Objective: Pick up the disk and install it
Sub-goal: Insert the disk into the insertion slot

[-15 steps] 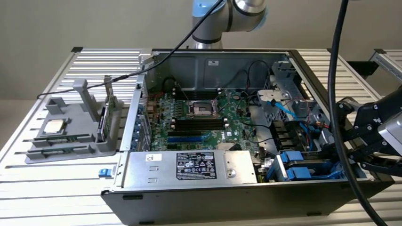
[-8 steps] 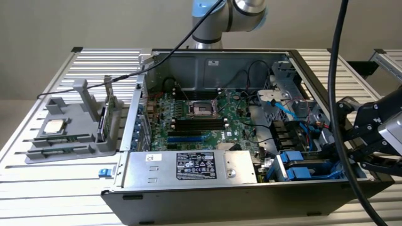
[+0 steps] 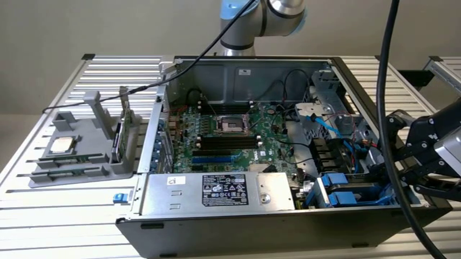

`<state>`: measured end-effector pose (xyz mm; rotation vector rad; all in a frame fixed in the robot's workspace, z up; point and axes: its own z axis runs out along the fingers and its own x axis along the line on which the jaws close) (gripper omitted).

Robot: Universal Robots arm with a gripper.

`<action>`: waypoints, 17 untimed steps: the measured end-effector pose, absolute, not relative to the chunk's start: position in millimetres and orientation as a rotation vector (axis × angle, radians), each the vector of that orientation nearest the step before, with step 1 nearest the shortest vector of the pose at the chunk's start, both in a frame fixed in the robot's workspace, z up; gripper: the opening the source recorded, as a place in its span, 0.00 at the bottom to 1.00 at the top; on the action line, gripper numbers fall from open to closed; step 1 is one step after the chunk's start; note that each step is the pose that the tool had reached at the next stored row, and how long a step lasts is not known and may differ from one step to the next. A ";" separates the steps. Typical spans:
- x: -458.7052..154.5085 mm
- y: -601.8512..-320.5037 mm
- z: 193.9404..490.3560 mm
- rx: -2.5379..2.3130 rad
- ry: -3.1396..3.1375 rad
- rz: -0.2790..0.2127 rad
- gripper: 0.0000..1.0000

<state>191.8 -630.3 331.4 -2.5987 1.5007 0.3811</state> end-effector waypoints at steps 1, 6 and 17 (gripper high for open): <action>191.7 -630.3 331.5 -2.599 1.501 0.381 0.28; 190.9 -630.3 331.4 -2.599 1.501 0.381 0.17; 186.2 -630.3 335.9 -2.599 1.501 0.384 0.17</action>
